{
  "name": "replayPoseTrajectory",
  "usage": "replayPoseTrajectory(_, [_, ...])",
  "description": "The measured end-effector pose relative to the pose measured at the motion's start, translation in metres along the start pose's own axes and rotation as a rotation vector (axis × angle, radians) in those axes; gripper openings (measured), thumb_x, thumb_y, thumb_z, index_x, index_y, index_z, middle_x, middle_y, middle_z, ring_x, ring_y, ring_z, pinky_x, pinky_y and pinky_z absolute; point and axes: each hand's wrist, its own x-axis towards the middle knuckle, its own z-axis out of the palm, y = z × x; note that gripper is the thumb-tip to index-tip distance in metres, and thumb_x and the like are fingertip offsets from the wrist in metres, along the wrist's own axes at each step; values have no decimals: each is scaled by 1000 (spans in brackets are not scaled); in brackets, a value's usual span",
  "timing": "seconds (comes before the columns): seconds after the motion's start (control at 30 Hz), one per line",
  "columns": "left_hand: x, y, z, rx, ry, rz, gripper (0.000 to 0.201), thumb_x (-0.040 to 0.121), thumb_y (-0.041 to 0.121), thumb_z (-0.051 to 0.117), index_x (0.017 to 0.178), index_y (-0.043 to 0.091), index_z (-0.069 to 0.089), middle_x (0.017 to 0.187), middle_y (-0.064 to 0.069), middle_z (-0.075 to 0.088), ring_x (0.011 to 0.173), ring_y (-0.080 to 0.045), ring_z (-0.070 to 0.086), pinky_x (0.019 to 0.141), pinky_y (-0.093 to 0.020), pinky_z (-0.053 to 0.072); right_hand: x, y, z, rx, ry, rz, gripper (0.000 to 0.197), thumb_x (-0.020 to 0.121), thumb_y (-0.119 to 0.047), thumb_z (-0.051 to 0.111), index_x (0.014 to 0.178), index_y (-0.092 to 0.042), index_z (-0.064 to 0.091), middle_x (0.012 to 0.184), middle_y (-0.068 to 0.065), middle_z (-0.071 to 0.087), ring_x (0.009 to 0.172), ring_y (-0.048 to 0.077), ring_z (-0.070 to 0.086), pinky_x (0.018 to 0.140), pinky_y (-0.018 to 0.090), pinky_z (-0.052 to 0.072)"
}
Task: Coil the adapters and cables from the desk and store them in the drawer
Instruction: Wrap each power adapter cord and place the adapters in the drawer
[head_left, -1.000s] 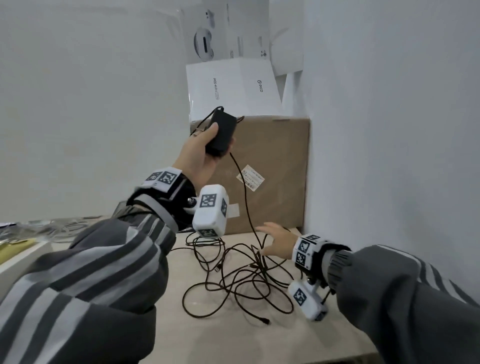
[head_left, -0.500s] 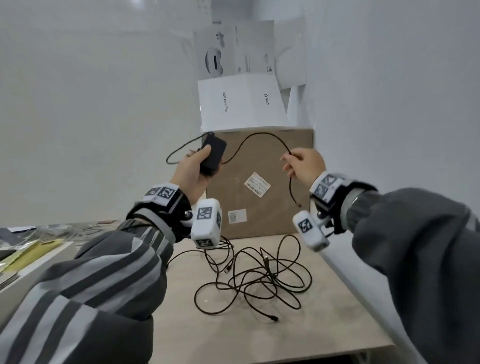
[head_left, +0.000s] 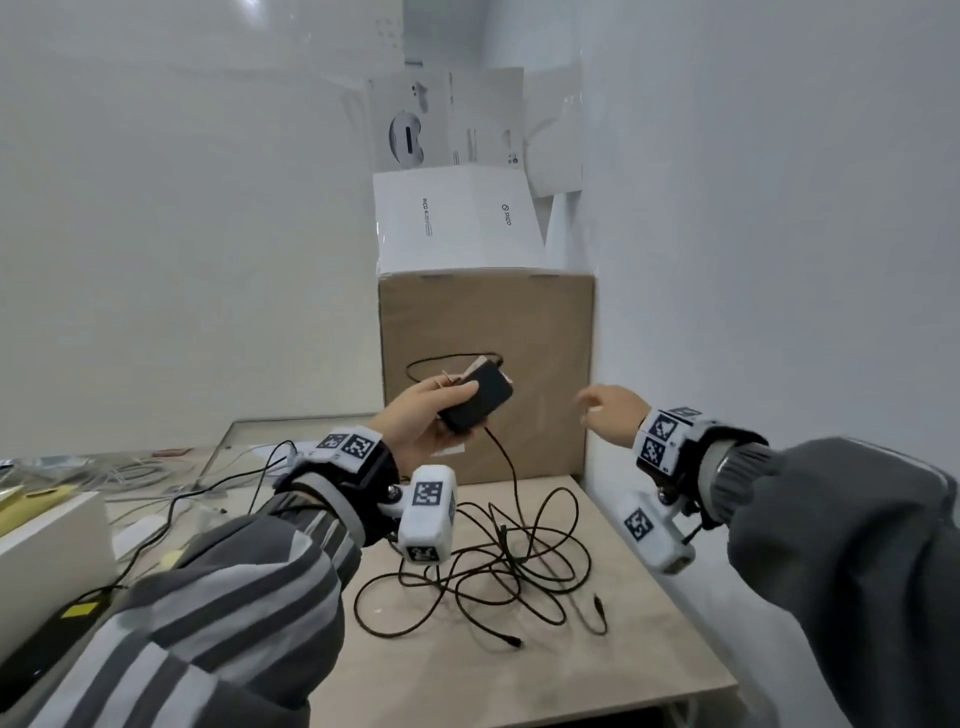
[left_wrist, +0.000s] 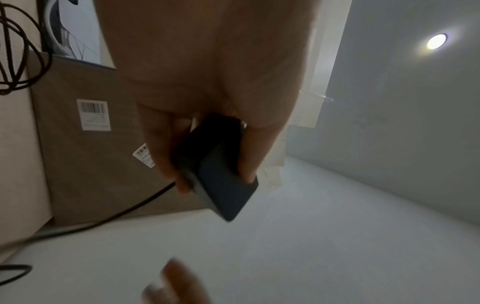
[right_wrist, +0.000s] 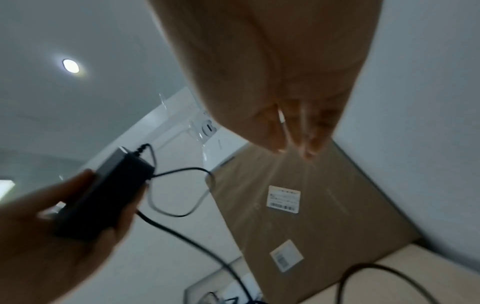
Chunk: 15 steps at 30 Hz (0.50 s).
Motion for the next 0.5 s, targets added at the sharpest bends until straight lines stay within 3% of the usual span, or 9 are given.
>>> replayPoseTrajectory(0.1, [-2, -6, 17, 103, -142, -53, 29, 87, 17, 65, 116, 15, 61, 109, -12, 66, 90, -24, 66, 69, -27, 54, -11, -17, -9, 340, 52, -232, 57, 87, 3, 52, 140, -18, 41, 144, 1, 43, 127, 19, 47, 99, 27, 39])
replayPoseTrajectory(0.27, [-5, -5, 28, 127, -305, -124, 49, 81, 25, 68, 126, 12, 56, 112, -12, 66, 92, -23, 67, 68, -25, 54, -30, -41, -31, 433, -28, -400, 77, 82, 7, 59, 147, -22, 29, 149, 0, 34, 129, 18, 42, 100, 28, 39])
replayPoseTrajectory(0.37, [-10, -4, 28, 74, -370, -148, 46, 83, 23, 62, 126, 11, 53, 109, -10, 65, 88, -21, 67, 65, -23, 54, -36, -41, -34, 546, -120, -455, 60, 83, 9, 59, 134, -21, 48, 142, -1, 45, 125, 16, 47, 102, 26, 40])
replayPoseTrajectory(0.43, [-12, -4, 27, 25, -378, -125, 44, 84, 21, 60, 125, 10, 53, 107, -10, 66, 87, -20, 67, 67, -24, 55, -37, -40, -32, 647, -195, -461, 38, 87, 12, 52, 121, -3, 59, 127, 8, 57, 112, 16, 55, 98, 21, 43])
replayPoseTrajectory(0.5, [-13, -5, 26, -16, -366, -91, 43, 85, 19, 59, 125, 7, 54, 107, -10, 66, 88, -20, 66, 71, -25, 55, -37, -39, -28, 655, -205, -454, 25, 90, 10, 49, 112, 3, 59, 107, 11, 64, 96, 13, 58, 91, 17, 45])
